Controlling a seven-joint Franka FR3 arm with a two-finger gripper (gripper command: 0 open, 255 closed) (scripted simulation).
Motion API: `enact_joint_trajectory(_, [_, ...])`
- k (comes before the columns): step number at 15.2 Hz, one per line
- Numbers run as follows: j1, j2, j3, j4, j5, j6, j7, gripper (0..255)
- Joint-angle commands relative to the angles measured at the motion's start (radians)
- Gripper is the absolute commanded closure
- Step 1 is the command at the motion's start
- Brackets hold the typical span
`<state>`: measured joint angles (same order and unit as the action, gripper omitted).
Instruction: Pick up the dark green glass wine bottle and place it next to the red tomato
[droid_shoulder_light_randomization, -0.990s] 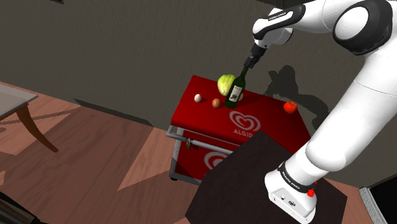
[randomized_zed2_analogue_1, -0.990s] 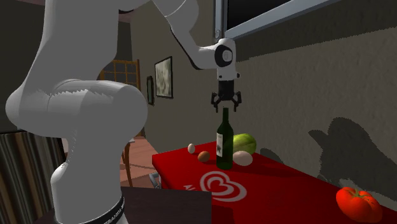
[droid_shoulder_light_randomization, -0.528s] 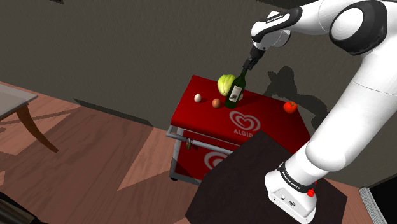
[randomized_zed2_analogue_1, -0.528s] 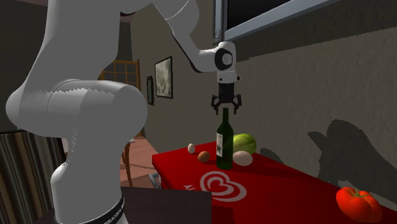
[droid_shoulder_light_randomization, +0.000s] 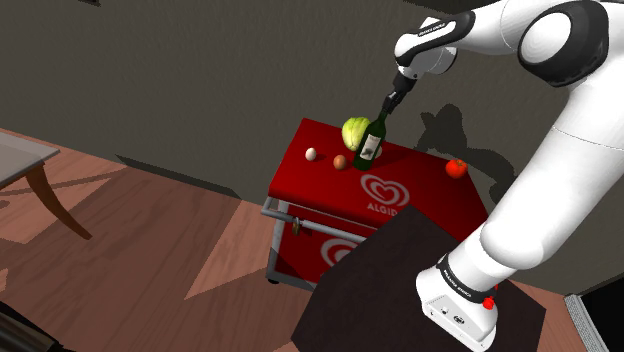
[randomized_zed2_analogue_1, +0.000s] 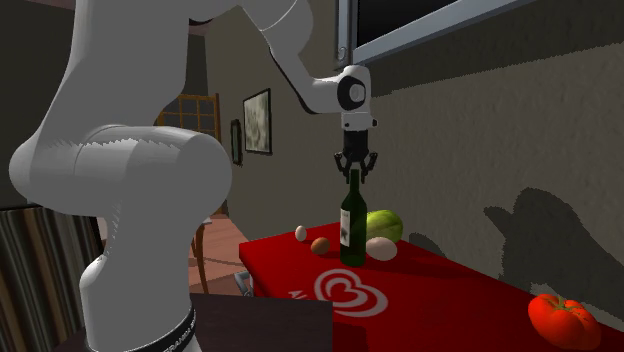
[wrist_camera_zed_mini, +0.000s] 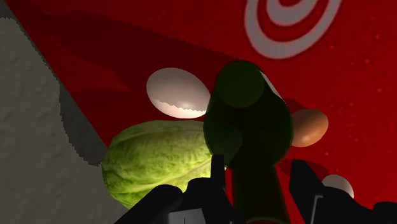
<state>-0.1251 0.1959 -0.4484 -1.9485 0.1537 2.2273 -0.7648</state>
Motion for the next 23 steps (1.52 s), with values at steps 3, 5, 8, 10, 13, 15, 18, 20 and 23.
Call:
enact_joint_trajectory(3, [0.000, 0.000, 0.000, 0.000, 0.000, 0.000, 0.000, 255])
enact_joint_trajectory(5, [0.001, -0.006, -0.001, 0.006, -0.004, -0.012, 0.003, 255])
enact_joint_trajectory(8, [0.003, -0.022, -0.004, 0.028, -0.016, -0.048, 0.012, 255])
enact_joint_trajectory(10, [0.004, -0.032, -0.005, 0.043, -0.023, -0.072, 0.017, 255])
enact_joint_trajectory(13, [0.006, -0.046, -0.007, 0.068, -0.032, -0.109, 0.025, 255])
enact_joint_trajectory(15, [0.006, -0.054, -0.008, 0.086, -0.038, -0.133, 0.029, 255])
enact_joint_trajectory(18, [0.007, -0.064, -0.009, 0.115, -0.045, -0.171, 0.035, 255])
enact_joint_trajectory(20, [0.008, -0.070, -0.010, 0.135, -0.049, -0.196, 0.038, 255])
enact_joint_trajectory(23, [0.008, -0.077, -0.011, 0.168, -0.054, -0.235, 0.043, 255])
